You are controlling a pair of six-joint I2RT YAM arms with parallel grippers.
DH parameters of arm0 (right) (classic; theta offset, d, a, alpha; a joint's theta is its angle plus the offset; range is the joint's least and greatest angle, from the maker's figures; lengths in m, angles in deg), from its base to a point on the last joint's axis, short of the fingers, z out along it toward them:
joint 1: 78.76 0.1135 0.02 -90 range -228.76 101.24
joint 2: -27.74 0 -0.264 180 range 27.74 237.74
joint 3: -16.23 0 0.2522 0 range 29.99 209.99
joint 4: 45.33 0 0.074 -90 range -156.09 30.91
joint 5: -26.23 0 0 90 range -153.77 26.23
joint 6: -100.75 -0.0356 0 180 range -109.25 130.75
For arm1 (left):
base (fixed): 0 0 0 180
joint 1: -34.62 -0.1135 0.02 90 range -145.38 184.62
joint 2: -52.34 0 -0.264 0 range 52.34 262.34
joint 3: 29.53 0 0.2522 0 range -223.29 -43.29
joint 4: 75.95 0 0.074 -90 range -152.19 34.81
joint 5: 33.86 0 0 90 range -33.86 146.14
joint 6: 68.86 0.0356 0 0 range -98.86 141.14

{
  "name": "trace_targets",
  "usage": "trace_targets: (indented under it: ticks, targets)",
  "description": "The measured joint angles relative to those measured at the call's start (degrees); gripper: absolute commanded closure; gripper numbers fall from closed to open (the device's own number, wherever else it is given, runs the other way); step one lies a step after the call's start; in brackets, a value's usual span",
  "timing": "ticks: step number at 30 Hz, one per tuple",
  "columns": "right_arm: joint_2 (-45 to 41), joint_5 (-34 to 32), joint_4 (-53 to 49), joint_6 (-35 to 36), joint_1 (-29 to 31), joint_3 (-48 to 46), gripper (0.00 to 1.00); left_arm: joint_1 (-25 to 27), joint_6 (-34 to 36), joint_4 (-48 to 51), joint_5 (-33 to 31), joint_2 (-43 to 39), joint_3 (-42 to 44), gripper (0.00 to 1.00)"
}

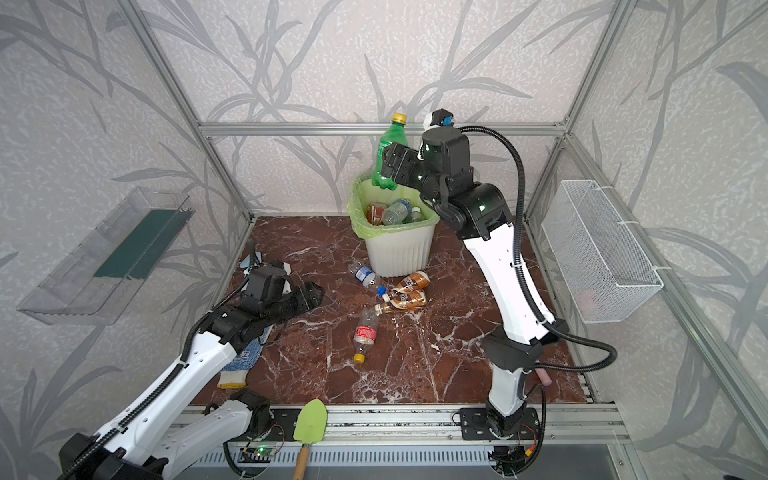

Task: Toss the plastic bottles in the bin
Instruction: 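Lift the Sprite bottle over the bin with the right gripper and release it, then draw the right gripper back to the bottles while the left gripper reaches forward, then grasp the clear red-labelled bottle with yellow cap using the left gripper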

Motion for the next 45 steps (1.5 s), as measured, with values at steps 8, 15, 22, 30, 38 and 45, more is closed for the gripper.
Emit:
trace_targets:
  ticks: [8, 15, 22, 30, 38, 45]
  targets:
    - [0.3, -3.8, -18.2, 2.3, 4.2, -0.1, 0.08, 0.0, -0.1, 0.6, -1.3, -3.4, 0.1, 0.12]
    - [-31.0, -3.8, -0.3, -0.6, 5.6, -60.0, 0.15, 0.0, -0.3, 0.6, -1.3, -2.7, 1.7, 0.12]
    - [-40.6, -1.5, 8.7, -7.8, 4.7, -82.7, 0.16, 0.0, -0.3, 0.6, 0.7, -1.4, 1.7, 0.13]
    - [-44.0, 4.6, 15.2, -15.6, 5.4, -104.7, 0.17, 1.7, -0.5, 0.3, 4.4, 2.9, 2.4, 0.13]
    - [-43.8, 10.4, 21.1, -20.3, 7.1, -113.6, 0.17, 10.5, -2.3, -0.5, 3.1, 8.5, 2.4, 0.13]
    - [-43.9, 12.5, 24.8, -22.3, 7.5, -117.1, 0.17, 15.2, -4.2, -1.9, 0.7, 13.6, 2.4, 0.10]
